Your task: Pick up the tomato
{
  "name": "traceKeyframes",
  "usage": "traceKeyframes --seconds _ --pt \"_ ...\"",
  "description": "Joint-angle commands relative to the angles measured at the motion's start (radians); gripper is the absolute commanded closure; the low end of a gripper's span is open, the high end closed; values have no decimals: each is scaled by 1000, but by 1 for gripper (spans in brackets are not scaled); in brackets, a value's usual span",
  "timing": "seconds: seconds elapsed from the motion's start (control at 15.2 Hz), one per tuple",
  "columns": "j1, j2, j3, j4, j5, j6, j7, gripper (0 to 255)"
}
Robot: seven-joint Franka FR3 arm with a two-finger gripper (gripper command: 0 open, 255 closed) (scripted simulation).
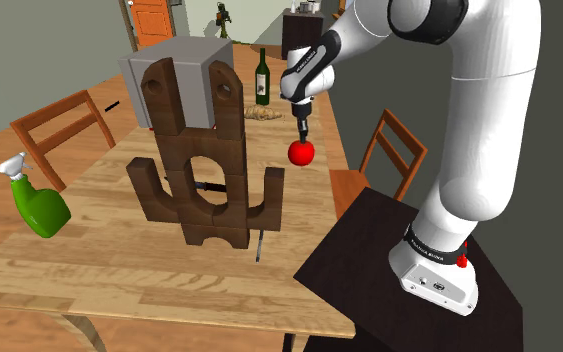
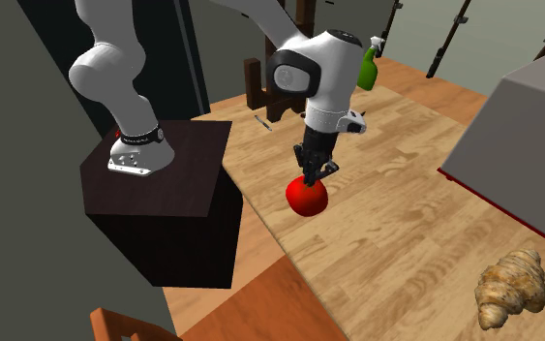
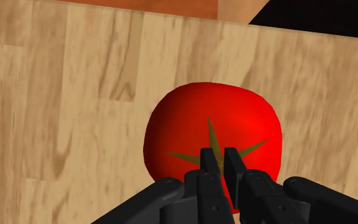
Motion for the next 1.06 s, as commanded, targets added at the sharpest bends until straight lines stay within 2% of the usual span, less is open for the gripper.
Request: traceKeyframes --seconds 0.0,0.86,0.99 --pt "2 -13 -2 5 -4 -17 1 255" --pt "16 -117 -16 58 -40 -170 10 255" --pt "16 -119 -16 59 -40 -172 11 255"
